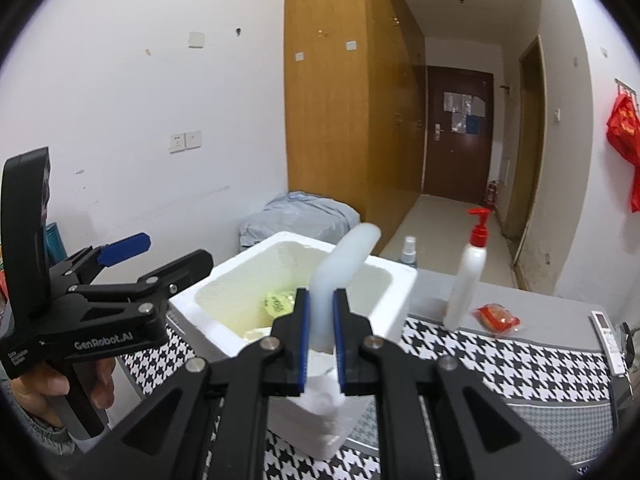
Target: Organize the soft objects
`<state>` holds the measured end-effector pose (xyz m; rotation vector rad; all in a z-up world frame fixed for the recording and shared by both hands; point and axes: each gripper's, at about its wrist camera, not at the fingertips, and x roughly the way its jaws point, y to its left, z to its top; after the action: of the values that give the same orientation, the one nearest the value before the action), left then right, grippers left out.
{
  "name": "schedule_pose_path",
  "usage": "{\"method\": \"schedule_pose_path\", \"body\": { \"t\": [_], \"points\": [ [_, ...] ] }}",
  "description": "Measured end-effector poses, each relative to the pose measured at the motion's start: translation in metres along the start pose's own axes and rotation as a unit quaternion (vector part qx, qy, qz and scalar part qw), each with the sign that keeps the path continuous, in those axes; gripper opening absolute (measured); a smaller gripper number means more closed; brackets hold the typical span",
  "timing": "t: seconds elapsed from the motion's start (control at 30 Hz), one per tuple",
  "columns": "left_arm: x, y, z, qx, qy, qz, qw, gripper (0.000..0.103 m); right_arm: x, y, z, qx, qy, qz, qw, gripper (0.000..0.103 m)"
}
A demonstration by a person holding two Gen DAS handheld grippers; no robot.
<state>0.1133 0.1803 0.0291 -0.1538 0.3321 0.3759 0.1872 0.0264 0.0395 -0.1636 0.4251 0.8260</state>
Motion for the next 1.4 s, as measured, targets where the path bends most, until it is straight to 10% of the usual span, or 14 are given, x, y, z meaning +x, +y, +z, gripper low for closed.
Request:
{"method": "schedule_pose_path", "body": {
  "t": [0.8,0.97,1.4],
  "points": [
    [-0.016,0.031,-0.013,-0.018,-0.004,0.016,0.9997,0.102,0.049,0.016,0.003,0.003,0.038,0.02,0.999,0.019],
    [-0.016,0.033,-0.013,-0.021,-0.005,0.016,0.9996,0.102,0.049,0.018,0.003,0.007,0.037,0.022,0.999,0.06],
    [-0.045,0.016,-0.011,-0.013,-0.018,0.001,0.9997,0.102,-0.001,0.012,-0.005,0.028,0.003,-0.002,1.0,0.099]
  ]
}}
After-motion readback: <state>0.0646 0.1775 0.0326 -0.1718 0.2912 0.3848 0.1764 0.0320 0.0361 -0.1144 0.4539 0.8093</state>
